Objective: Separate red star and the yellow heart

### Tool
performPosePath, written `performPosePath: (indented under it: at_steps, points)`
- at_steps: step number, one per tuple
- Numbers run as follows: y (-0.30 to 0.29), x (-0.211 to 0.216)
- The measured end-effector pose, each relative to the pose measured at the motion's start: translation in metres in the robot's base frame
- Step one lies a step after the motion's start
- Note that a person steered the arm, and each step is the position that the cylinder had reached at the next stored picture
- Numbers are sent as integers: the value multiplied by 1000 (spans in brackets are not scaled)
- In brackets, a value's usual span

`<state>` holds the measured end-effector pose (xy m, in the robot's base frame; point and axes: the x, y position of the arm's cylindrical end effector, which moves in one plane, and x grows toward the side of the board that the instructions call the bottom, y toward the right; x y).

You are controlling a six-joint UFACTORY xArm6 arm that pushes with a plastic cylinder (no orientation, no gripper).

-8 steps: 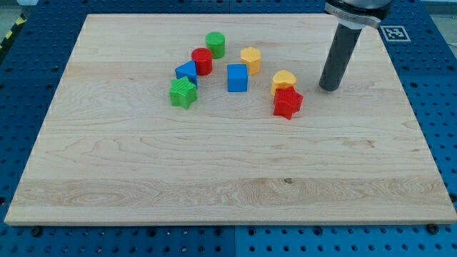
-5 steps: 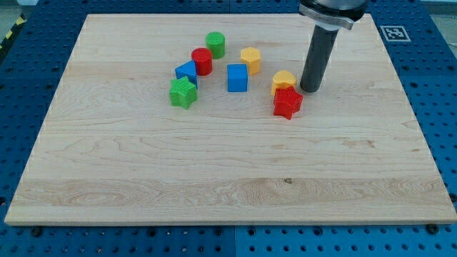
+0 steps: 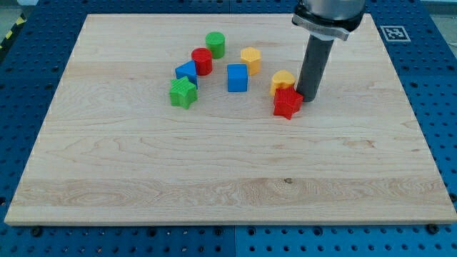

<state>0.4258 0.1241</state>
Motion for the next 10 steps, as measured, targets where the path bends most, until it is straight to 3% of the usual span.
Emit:
performPosePath:
  at_steps: [2,4,9,10]
  points:
    - [0,17]
    - [3,-14]
    - [-9,-16]
    - [9,-47]
